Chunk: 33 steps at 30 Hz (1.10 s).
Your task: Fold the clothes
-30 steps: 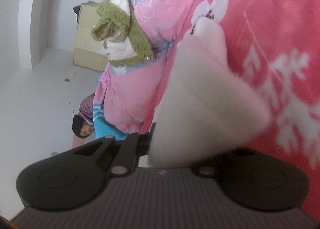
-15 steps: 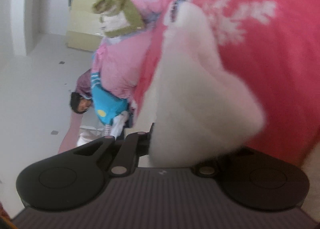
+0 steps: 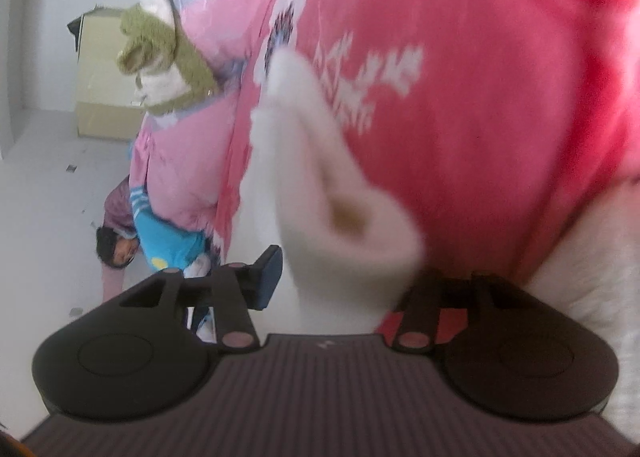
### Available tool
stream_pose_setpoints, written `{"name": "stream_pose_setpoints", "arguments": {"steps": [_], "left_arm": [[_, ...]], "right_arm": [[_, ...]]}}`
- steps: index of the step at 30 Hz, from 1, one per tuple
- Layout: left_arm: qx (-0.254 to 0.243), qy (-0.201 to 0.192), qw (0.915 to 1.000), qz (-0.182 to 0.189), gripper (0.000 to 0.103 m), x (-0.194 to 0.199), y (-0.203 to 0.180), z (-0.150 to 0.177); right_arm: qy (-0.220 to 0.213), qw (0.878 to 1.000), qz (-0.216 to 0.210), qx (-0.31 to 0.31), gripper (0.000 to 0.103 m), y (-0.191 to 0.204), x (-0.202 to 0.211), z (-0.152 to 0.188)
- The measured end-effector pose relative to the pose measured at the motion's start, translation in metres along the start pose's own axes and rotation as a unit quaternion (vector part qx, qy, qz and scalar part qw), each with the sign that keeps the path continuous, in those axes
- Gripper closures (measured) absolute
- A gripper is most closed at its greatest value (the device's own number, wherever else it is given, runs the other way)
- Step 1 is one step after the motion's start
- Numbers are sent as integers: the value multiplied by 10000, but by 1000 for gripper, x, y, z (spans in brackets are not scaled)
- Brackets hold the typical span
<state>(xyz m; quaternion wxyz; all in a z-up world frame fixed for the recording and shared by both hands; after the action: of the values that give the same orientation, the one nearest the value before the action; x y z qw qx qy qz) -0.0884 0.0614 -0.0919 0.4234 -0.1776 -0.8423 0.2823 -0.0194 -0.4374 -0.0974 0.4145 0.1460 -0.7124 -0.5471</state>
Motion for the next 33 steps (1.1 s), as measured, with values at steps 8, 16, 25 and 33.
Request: {"name": "stream_pose_setpoints", "arguments": {"steps": [8, 16, 25, 33], "left_arm": [[-1075, -467, 9819, -1485, 26, 22, -13, -17], [-1956, -660, 9445, -2555, 20, 23, -32, -26], [-2148, -1301, 9295, -2702, 18, 44, -58, -51], [-1915, -1498, 9233, -2974, 18, 43, -47, -86]], "right_arm": [[-451, 9986, 213, 194, 48, -3, 19, -17], [-685, 9968, 124, 397, 48, 5, 25, -24], [-800, 9948, -81, 620, 48, 16, 33, -31], [-690, 9914, -43, 1110, 48, 40, 18, -34]]}}
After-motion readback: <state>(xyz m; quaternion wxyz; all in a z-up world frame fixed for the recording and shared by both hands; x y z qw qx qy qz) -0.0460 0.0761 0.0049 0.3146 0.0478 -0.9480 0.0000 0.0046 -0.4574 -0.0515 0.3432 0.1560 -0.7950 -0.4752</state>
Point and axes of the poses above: each gripper's, at about its wrist camera, not at the fingertips, and x roughly against the way its jaws point, y to its left, z to its underside, the point moved 10 cm from there along -x, roughly the way its jaws point, and after that the axes turned 6 degrees about y, right-handed, at the moved point
